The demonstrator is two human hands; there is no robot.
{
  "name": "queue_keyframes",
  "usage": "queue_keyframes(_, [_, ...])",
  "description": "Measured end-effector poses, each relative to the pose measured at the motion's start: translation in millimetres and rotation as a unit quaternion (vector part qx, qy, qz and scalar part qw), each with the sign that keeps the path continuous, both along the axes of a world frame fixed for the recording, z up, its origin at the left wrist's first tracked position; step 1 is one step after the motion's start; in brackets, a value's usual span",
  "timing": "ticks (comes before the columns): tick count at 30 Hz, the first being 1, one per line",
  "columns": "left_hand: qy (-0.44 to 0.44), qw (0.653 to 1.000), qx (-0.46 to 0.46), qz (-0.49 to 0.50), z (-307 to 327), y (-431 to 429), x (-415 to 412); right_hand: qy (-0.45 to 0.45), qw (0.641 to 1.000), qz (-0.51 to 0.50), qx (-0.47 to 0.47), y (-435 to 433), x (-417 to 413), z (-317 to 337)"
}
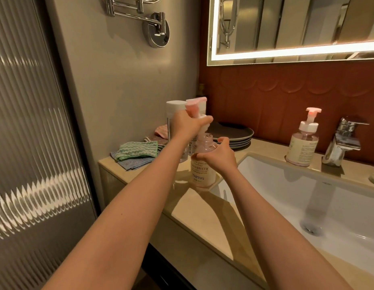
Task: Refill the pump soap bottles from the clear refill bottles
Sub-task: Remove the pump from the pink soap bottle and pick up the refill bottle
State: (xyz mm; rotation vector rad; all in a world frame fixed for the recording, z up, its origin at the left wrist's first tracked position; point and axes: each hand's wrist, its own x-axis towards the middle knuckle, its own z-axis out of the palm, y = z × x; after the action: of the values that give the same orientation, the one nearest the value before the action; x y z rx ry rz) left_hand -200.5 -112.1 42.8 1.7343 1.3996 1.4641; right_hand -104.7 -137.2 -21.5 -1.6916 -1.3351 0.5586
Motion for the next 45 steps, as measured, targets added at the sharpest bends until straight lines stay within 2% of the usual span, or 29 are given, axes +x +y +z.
queue_keyframes(3, [-0.073,0.997,-0.019,0.013,8,0,-18,0.004,1.000,0.001,-0.001,-2,1,1])
queue_keyframes(7, [-0.278,0.956,-0.090,0.037,7,4,-46,0.009,1.000,0.004,-0.003,-4,2,3])
queue_keyframes(10, [-0.352,0.931,-0.088,0.042,-1,9,-66,0.007,1.000,0.005,-0.003,-4,2,3])
queue_keyframes(12, [-0.373,0.921,-0.092,0.059,-11,12,-74,0.007,1.000,0.005,-0.002,-5,2,4])
queue_keyframes(16, [-0.339,0.926,-0.124,0.108,-42,14,-75,0.013,1.000,0.019,0.007,-5,4,4])
queue_keyframes(21, [-0.252,0.944,-0.176,0.117,-82,9,-58,0.033,0.999,0.032,0.028,-3,1,1])
queue_keyframes(27, [-0.078,0.963,-0.214,0.140,-105,19,-50,0.065,0.996,0.035,0.041,3,-5,-5])
queue_keyframes(30, [0.030,0.955,-0.245,0.164,-104,22,-56,0.063,0.996,0.040,0.043,3,-5,-3])
queue_keyframes(34, [0.098,0.956,-0.190,0.202,-96,31,-62,0.095,0.990,0.091,0.047,1,-2,4])
queue_keyframes(38, [0.110,0.968,-0.101,0.200,-72,43,-56,0.139,0.981,0.129,0.052,3,1,18])
queue_keyframes(41, [0.074,0.981,-0.082,0.159,-49,56,-48,0.171,0.975,0.129,0.057,7,2,29])
queue_keyframes(45, [0.036,0.992,-0.089,0.087,-28,76,-36,0.159,0.980,0.108,0.061,22,3,42])
